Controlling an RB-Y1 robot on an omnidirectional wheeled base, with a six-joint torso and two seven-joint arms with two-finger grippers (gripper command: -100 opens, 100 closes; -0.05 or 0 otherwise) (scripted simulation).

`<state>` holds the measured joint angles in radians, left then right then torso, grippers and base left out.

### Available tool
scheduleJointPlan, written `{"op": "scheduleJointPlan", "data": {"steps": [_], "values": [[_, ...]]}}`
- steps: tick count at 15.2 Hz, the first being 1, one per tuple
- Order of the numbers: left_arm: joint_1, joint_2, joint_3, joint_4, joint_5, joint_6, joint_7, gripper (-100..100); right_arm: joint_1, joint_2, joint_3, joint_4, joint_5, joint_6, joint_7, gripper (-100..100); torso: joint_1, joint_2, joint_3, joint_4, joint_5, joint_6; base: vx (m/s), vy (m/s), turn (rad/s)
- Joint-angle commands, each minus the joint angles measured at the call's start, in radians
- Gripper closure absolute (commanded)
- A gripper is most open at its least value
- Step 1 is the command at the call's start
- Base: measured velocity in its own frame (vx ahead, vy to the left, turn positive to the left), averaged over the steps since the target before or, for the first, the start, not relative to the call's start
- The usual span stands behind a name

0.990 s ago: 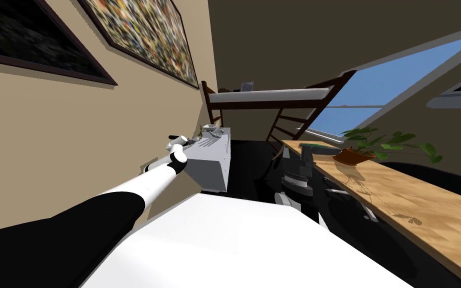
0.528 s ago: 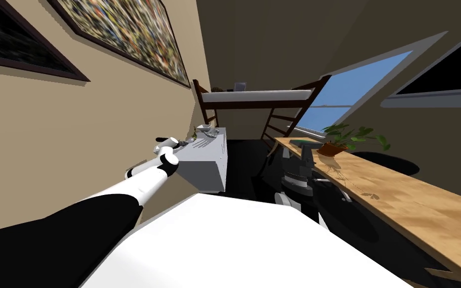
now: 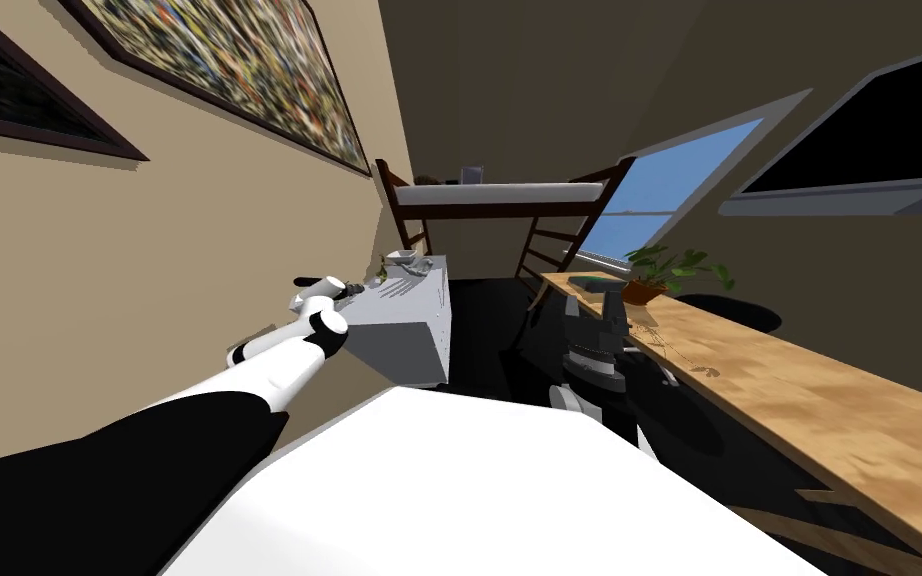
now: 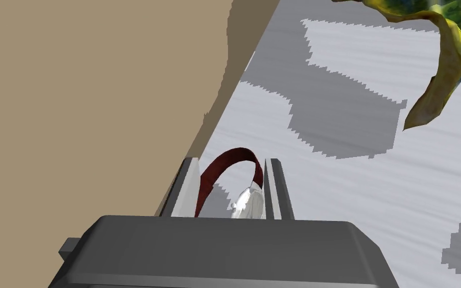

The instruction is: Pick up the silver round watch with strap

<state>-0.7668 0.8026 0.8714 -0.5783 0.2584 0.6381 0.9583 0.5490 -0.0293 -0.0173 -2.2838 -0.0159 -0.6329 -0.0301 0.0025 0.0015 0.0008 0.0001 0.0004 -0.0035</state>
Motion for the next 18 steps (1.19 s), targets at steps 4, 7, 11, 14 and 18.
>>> {"op": "scheduleJointPlan", "data": {"steps": [4, 7, 11, 14, 18], "values": [[-0.03, -0.028, 0.0, 0.011, -0.031, -0.011, 0.002, 100, 0.0, 0.0, 0.0, 0.0, 0.0, 0.0, 0.0, 0, 0.0, -0.001, -0.001, 0.0, 0.001, 0.002, 0.008, -0.006, 0.026], [-0.056, -0.063, 0.002, 0.007, -0.061, -0.01, 0.005, 100, 0.0, 0.0, 0.0, 0.0, 0.0, 0.0, 0.0, 0, -0.005, -0.004, -0.003, -0.001, 0.0, 0.003, 0.035, -0.044, 0.146], [-0.109, -0.133, 0.005, -0.001, -0.123, -0.008, 0.01, 100, 0.0, 0.0, 0.0, 0.0, 0.0, 0.0, 0.0, 0, 0.0, -0.006, -0.005, -0.003, 0.002, 0.004, 0.031, 0.025, 0.175], [-0.162, -0.193, 0.009, -0.009, -0.177, -0.006, 0.016, 100, 0.0, 0.0, 0.0, 0.0, 0.0, 0.0, 0.0, 0, 0.001, -0.006, -0.004, -0.003, 0.002, 0.002, 0.026, 0.042, 0.29], [-0.162, -0.203, 0.009, -0.009, -0.184, -0.006, 0.016, 100, 0.0, 0.0, 0.0, 0.0, 0.0, 0.0, 0.0, 0, 0.0, -0.005, -0.004, -0.003, 0.002, 0.005, 0.012, 0.017, 0.07]]}}
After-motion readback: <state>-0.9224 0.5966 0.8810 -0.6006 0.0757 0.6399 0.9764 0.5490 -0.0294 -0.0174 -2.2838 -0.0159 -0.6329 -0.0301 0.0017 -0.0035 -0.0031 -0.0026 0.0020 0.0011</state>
